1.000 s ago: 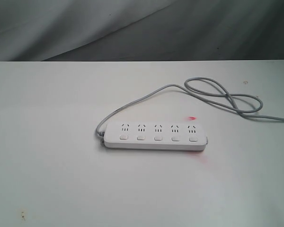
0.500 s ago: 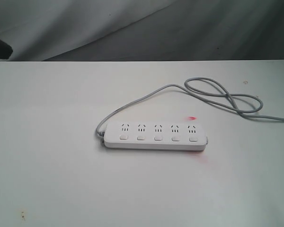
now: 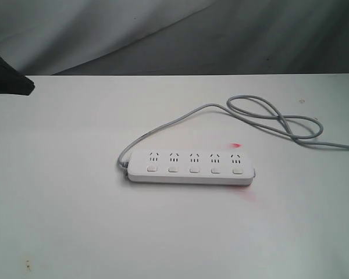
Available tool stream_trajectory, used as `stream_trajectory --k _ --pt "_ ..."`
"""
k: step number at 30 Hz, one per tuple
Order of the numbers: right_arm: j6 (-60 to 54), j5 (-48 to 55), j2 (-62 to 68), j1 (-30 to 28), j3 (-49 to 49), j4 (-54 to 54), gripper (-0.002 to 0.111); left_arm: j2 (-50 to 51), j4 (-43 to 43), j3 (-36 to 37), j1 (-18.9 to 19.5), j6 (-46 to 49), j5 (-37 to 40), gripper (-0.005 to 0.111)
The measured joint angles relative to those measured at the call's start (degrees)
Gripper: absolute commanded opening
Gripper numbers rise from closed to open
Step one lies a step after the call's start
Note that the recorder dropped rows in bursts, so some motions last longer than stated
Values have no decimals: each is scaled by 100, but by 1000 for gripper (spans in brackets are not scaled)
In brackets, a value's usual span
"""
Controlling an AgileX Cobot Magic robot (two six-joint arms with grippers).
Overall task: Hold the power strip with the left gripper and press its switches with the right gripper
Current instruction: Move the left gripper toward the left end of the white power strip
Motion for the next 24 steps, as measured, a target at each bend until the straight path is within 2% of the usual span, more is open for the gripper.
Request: stream_trajectory --k 3,5,9,16,19,24 --pt "0 0 0 0 0 0 0 330 -56 0 0 1112 252 0" --pt "0 0 0 0 0 0 0 514 -32 0 -28 1440 366 0" --pt "0 0 0 0 0 0 0 920 111 -113 -222 1632 391 0" --pt "0 0 0 0 0 0 0 1556 250 -326 -829 1667 415 3" --pt "0 0 0 0 0 0 0 1686 259 -354 -1077 1667 415 16" --pt "0 0 0 0 0 0 0 1722 271 -354 -1427 1667 206 60"
